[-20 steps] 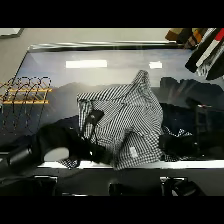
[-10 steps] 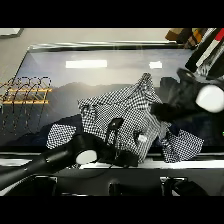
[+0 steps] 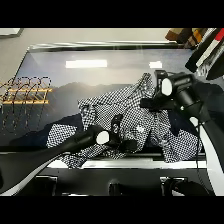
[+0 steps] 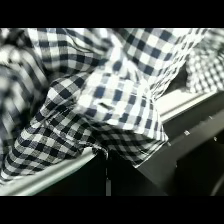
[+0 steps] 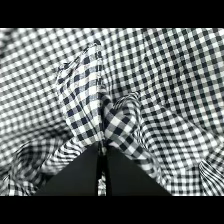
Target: Fold the clothes and pants, and hang the long-sleeved shirts on hangers.
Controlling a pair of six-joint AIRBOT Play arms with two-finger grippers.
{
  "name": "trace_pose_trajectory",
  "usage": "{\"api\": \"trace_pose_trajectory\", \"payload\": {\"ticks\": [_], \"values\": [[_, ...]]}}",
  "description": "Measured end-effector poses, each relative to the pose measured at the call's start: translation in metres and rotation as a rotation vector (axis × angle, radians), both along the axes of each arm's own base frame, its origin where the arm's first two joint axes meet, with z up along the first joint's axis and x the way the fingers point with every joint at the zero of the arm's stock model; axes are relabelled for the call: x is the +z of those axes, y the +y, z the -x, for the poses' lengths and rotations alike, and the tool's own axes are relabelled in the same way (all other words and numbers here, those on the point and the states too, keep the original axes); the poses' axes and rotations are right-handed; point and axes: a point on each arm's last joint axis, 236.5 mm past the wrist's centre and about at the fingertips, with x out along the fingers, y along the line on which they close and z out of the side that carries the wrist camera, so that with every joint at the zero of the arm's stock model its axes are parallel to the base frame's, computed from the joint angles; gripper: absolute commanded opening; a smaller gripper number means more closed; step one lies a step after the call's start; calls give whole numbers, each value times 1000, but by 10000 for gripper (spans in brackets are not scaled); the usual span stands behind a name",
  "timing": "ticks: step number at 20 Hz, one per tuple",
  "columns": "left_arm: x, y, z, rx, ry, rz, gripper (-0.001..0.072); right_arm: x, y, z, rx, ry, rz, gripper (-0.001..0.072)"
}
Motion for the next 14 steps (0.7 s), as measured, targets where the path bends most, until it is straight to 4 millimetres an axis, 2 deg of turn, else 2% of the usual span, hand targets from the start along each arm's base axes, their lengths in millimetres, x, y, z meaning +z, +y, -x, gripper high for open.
{"api": "trace_pose_trajectory", "payload": {"ticks": [2, 3, 4, 5, 7, 8, 10, 11, 14], "values": [[-14, -2, -2, -6, 24, 1, 21, -22, -2, 2, -38, 15, 1, 47], [-19, -3, -2, -9, 30, 2, 79, -32, -2, 4, -63, 20, -3, 137], [-22, -3, -4, -12, 32, 4, 244, -39, -2, 5, -85, 22, -9, 220], [-23, -2, -6, -12, 34, 6, 393, -45, 1, 6, -103, 26, -26, 257], [-22, 1, -16, -16, 18, 17, 425, -48, 10, 9, -133, 30, -74, 391], [-19, 5, -23, -24, 0, 24, 454, -44, 13, 11, -144, 27, -95, 509], [-11, 19, -43, -41, -56, 21, 455, -29, 11, 15, -159, 16, -122, 555], [-6, 31, -55, -50, -92, 9, 455, -17, 4, 18, -178, 12, -132, 555], [10, 70, -94, -99, -233, -36, 455, 22, -38, 35, -267, -14, -153, 563]]}}
